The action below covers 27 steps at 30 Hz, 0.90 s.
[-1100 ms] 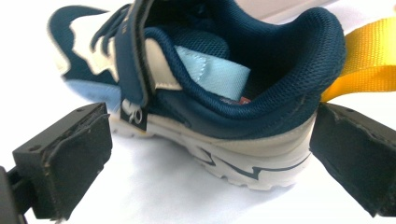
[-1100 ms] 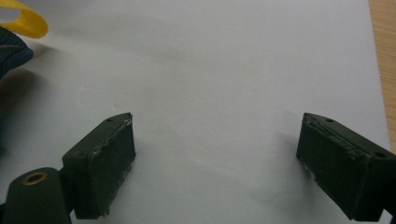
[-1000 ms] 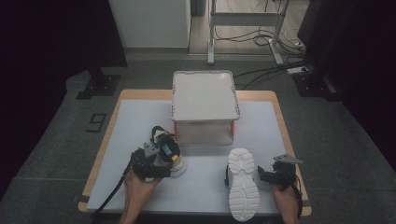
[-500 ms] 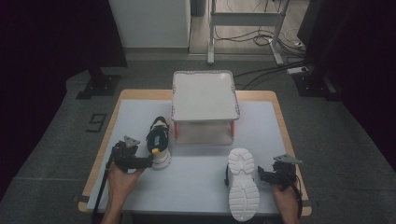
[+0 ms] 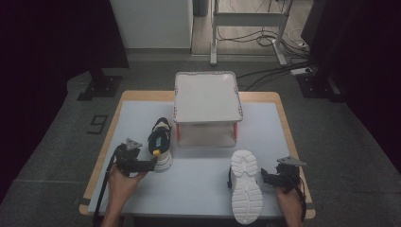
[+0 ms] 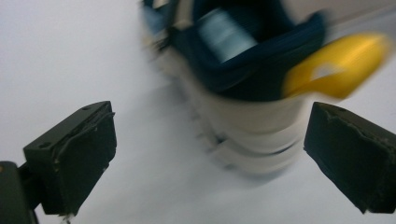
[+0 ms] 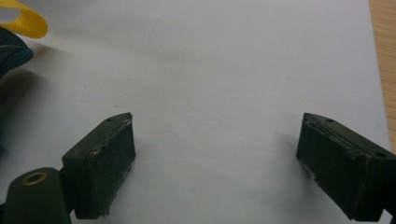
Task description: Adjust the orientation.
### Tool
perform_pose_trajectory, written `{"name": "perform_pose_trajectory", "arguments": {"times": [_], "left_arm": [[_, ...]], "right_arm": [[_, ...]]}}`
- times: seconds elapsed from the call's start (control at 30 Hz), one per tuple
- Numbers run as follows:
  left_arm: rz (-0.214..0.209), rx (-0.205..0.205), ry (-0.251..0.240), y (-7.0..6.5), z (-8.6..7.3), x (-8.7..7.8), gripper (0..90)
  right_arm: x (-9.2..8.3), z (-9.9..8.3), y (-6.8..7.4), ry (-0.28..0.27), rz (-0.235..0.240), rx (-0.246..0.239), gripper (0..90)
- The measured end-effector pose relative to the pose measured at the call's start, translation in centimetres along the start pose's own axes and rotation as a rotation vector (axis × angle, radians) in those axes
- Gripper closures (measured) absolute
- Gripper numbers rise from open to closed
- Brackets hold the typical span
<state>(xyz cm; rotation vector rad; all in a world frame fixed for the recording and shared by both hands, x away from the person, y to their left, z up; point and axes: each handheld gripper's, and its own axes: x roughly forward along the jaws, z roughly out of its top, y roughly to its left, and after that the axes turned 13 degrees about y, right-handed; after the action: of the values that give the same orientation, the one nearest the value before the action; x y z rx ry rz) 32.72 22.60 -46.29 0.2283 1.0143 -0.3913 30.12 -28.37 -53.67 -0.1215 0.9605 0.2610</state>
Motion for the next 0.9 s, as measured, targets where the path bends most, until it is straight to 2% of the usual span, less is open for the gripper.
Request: {"name": "perform_pose_trajectory", "arguments": {"times": [0.1,0.23,0.33,0.43,0.57,0.63,0.73,0.83,0.9], "left_arm": [[0.002,0.009,0.005,-1.1,1.4,1.0,2.4],[0.046,-0.010,0.018,-1.4,2.6,2.6,3.4],[0.018,-0.021,0.034,-0.8,2.8,2.8,2.9],[0.074,-0.009,0.042,-0.2,2.6,2.4,3.9],[0.120,-0.018,0.057,1.7,2.4,1.8,5.4],[0.104,-0.028,0.054,2.2,2.4,1.9,8.2],[0.044,-0.026,0.046,2.1,2.8,2.7,12.3],[0.060,-0.038,0.044,2.1,3.2,3.4,15.3],[0.019,-0.056,0.047,2.6,3.3,3.6,17.0]], "right_arm": [[0.0,0.0,0.0,0.000,0.000,0.000,11.0],[0.0,0.0,0.0,0.000,0.000,0.000,11.0],[0.0,0.0,0.0,0.000,0.000,0.000,11.0],[0.0,0.0,0.0,0.000,0.000,0.000,11.0],[0.0,0.0,0.0,0.000,0.000,0.000,11.0],[0.0,0.0,0.0,0.000,0.000,0.000,10.9],[0.0,0.0,0.0,0.000,0.001,0.001,10.9],[0.0,0.0,0.0,0.000,0.001,0.001,10.9],[0.0,0.0,0.0,0.000,0.001,0.001,10.9]]}}
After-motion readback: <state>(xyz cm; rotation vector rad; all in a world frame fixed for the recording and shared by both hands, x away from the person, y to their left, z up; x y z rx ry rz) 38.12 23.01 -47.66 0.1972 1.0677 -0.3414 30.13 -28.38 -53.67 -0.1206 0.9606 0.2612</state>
